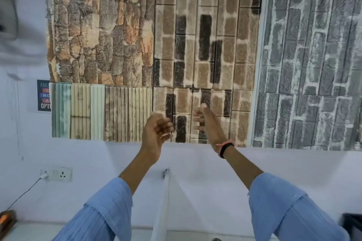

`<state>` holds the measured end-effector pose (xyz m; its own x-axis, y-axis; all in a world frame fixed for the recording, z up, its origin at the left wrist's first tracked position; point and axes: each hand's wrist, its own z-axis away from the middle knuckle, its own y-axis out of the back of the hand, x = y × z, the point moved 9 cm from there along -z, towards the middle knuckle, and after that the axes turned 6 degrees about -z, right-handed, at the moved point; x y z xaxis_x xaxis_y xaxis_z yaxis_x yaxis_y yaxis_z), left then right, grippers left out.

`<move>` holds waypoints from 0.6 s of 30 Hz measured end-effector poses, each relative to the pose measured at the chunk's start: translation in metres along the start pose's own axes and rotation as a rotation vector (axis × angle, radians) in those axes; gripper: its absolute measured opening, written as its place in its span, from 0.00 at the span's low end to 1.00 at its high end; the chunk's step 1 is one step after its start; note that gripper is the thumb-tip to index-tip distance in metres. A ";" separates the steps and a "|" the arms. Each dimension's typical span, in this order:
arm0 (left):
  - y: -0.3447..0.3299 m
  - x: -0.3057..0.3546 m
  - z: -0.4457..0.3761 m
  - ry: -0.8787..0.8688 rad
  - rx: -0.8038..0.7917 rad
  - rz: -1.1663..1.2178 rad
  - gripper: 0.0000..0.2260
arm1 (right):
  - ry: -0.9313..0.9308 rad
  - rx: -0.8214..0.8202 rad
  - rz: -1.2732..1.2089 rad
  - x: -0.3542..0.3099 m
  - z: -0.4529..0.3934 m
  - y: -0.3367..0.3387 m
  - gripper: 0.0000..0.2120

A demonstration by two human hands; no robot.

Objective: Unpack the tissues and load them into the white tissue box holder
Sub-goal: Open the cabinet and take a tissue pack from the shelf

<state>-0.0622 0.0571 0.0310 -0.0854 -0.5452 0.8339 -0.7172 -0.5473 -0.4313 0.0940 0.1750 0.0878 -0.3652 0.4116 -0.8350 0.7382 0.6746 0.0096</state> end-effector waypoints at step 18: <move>0.049 -0.099 -0.029 0.392 0.223 0.810 0.39 | -0.193 -0.103 0.092 0.060 0.002 -0.077 0.53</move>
<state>-0.1092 0.1027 -0.0629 -0.7596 -0.5828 0.2887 -0.1905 -0.2250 -0.9555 0.0160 0.1464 0.0359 -0.1764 0.3566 -0.9175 0.6980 0.7025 0.1388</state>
